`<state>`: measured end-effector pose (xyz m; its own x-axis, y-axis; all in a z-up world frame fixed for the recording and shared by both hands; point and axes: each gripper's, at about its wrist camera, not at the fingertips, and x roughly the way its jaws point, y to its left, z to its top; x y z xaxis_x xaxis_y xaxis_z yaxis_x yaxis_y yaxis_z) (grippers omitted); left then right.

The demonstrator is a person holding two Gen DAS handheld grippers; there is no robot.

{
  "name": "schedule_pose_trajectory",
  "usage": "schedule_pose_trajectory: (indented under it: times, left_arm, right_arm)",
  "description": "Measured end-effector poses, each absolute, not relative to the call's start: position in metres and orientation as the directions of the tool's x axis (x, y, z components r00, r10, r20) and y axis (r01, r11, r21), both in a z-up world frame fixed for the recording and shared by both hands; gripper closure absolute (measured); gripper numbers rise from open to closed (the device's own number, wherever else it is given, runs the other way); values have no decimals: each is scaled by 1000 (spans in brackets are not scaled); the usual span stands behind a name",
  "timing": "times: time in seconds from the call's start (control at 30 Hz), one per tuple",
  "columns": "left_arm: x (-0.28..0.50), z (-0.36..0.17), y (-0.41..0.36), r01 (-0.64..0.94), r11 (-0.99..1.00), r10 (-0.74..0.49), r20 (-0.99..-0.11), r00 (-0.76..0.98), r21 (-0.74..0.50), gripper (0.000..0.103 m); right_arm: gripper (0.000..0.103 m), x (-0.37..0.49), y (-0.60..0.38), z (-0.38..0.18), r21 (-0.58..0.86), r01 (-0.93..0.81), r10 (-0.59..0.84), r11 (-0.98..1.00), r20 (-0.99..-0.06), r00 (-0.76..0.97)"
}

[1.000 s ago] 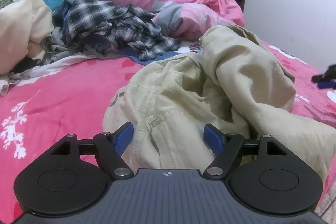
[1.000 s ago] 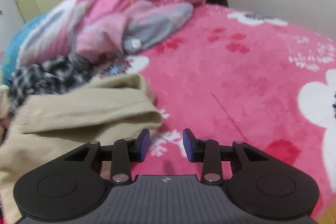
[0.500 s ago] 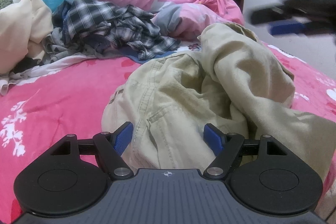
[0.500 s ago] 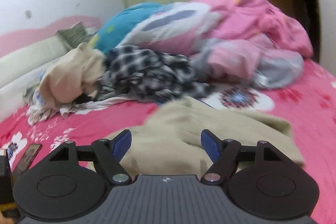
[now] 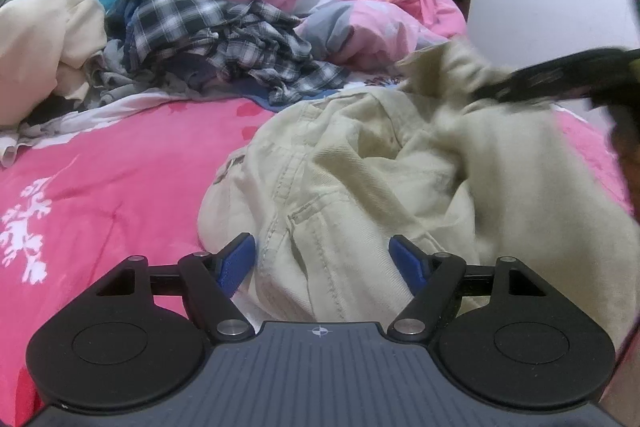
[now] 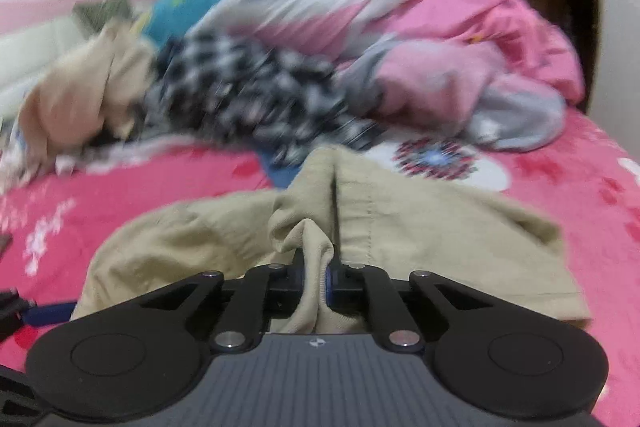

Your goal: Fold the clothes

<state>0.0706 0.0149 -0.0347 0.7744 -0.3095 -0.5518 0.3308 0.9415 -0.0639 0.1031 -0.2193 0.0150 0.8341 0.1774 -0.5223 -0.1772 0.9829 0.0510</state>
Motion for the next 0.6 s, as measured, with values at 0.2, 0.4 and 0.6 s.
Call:
schedule_pose_trajectory:
  times: [0.2,0.4,0.6]
  left_arm:
    - [68,-33,14,332,941,-312,-548,777,-64,27]
    - [64,-34,8,337,941,-299,-558,774,-36,26]
    - [66,-42,7,319,947,-270,-592,759,-22,26]
  right_arm:
    - [96,64,-279,47,88,-66,97,994,-430,897]
    - [96,30,-323,22,191,40,57,981,-473,879]
    - [96,21,-362,-60,304,190,38,934,-612,790]
